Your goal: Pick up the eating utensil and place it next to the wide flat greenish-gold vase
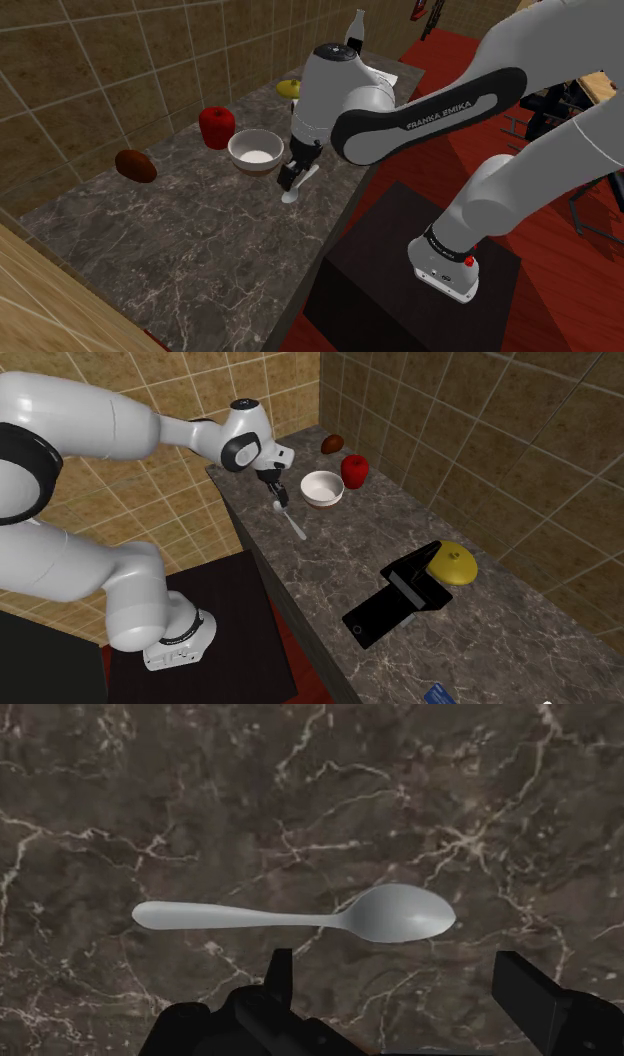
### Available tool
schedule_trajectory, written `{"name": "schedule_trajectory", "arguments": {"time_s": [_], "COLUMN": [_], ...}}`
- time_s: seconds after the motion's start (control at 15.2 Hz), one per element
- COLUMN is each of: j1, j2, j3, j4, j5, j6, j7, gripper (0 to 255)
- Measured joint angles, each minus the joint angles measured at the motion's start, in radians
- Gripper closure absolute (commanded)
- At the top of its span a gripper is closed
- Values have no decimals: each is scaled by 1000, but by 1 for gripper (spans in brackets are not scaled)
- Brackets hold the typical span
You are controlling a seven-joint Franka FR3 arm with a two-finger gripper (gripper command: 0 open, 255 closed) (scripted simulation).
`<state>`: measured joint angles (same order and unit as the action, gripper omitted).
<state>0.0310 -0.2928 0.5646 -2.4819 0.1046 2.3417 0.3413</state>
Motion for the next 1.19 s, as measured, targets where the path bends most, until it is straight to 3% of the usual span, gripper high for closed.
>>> {"name": "schedule_trajectory", "arguments": {"time_s": [0.13, 0.66, 1.06, 1.12, 1.19], "j1": [-17, -53, -56, -56, -56], "j2": [66, 187, 199, 199, 199], "j3": [41, 76, 78, 78, 78], "j4": [18, 7, 8, 8, 8], "j5": [-55, -164, -176, -176, -176], "j6": [55, 173, 183, 183, 183], "j7": [56, 138, 146, 146, 146], "gripper": [0, 0, 0, 255, 255]}}
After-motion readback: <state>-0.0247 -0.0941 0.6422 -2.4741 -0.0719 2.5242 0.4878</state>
